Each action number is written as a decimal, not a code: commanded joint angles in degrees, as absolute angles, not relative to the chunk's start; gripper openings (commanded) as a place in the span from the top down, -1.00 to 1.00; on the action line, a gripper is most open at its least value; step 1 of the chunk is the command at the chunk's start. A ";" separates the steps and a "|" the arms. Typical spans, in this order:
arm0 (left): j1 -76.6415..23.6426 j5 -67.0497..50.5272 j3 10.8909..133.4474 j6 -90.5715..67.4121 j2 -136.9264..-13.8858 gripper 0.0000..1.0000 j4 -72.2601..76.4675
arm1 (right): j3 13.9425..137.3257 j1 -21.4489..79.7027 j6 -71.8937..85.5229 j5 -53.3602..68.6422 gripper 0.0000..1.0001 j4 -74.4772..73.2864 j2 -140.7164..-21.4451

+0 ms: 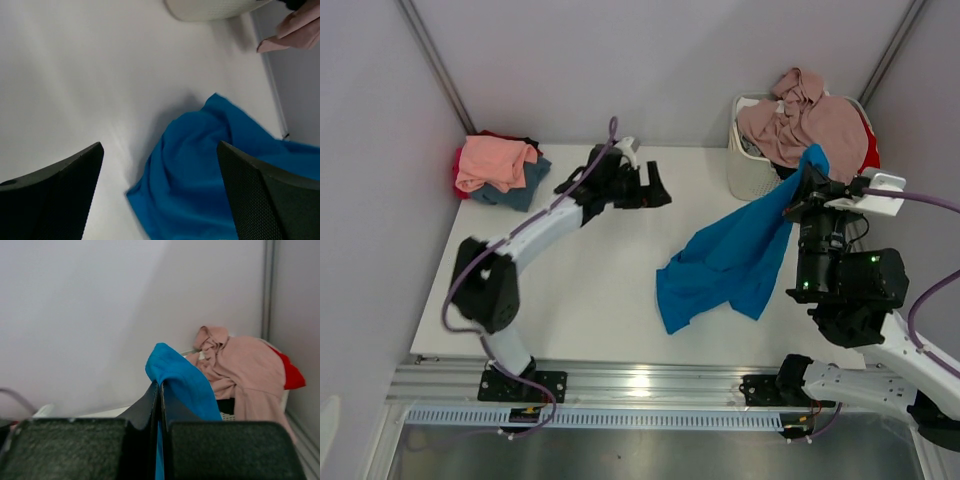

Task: Fold and stack the t-shirts
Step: Flatten out the tshirt

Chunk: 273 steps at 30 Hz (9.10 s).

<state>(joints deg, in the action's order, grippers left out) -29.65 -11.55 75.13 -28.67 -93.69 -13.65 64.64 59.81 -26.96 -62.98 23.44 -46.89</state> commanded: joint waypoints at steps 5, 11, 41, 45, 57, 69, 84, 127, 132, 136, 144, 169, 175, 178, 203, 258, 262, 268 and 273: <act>-29.00 -41.12 102.73 -37.96 -124.34 -0.90 -21.69 | 67.85 60.64 -15.29 -55.11 1.00 12.93 -47.55; -31.72 -56.41 111.44 -46.75 -135.08 -0.94 -16.62 | 68.64 61.96 -14.77 -54.14 1.00 9.41 -48.34; -49.66 -63.91 108.11 -26.38 -135.09 0.99 -33.83 | 70.22 66.27 -10.02 -55.11 1.00 2.64 -52.03; -45.81 -56.18 105.05 -25.13 -129.48 0.99 -34.99 | 70.05 66.88 -10.02 -55.11 1.00 2.37 -52.29; -17.05 -1.19 70.59 -31.29 -71.06 0.99 -14.34 | 68.82 67.67 -10.72 -55.28 1.00 1.67 -51.50; -40.49 5.28 58.45 -37.08 -67.23 0.99 -27.58 | 67.50 67.68 -14.24 -55.19 1.00 6.50 -54.66; -43.07 2.81 55.81 -34.63 -63.72 0.46 -31.29 | 66.18 67.59 -15.64 -54.93 1.00 9.93 -56.69; -32.87 -8.79 36.82 -40.17 -65.47 -0.36 -25.41 | 64.86 63.11 -5.80 -69.35 1.00 -5.80 -55.10; -33.22 -12.38 37.88 -40.17 -68.55 -0.14 -22.24 | 65.21 63.37 -4.49 -68.73 1.00 -6.68 -55.81; -35.33 -16.26 39.89 -39.11 -71.54 -0.07 -20.74 | 64.86 63.46 -4.48 -68.73 1.00 -6.51 -56.16; -39.99 -18.37 44.65 -36.91 -75.93 -0.13 -21.27 | 64.51 63.46 -4.48 -68.64 1.00 -6.59 -56.34; -43.50 -16.79 43.95 -34.28 -84.02 0.17 -25.22 | 63.28 62.84 -5.36 -67.41 1.00 -4.83 -56.25; -44.03 -16.61 44.03 -34.37 -84.37 0.43 -24.87 | 63.46 62.75 -5.71 -67.24 1.00 -4.84 -56.16; -44.12 -16.26 44.82 -34.37 -83.85 0.94 -25.48 | 63.54 62.75 -5.89 -66.97 1.00 -4.66 -56.07; -25.93 40.95 79.37 -13.72 -45.09 0.99 -50.36 | 63.54 49.42 -22.22 -67.77 1.00 10.01 -51.94; -53.26 16.68 51.31 -47.93 -35.50 -0.72 -63.29 | 71.54 24.96 -5.98 -49.92 1.00 -5.54 -57.57; -51.51 23.12 54.75 -39.13 -45.40 -0.98 -54.69 | 71.63 25.22 -5.54 -49.13 1.00 -6.15 -57.57; -46.41 14.42 59.23 -30.07 -63.08 -0.87 -38.34 | 71.19 26.54 -4.92 -48.78 1.00 -6.41 -57.30; -42.81 8.01 67.58 -25.85 -85.28 -0.72 -36.30 | 71.10 27.86 -3.26 -48.43 1.00 -7.73 -56.43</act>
<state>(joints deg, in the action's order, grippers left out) -44.49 13.17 62.76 -31.53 -77.36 -40.99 69.04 27.00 -5.13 -48.75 -8.03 -57.82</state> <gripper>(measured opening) 0.864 0.006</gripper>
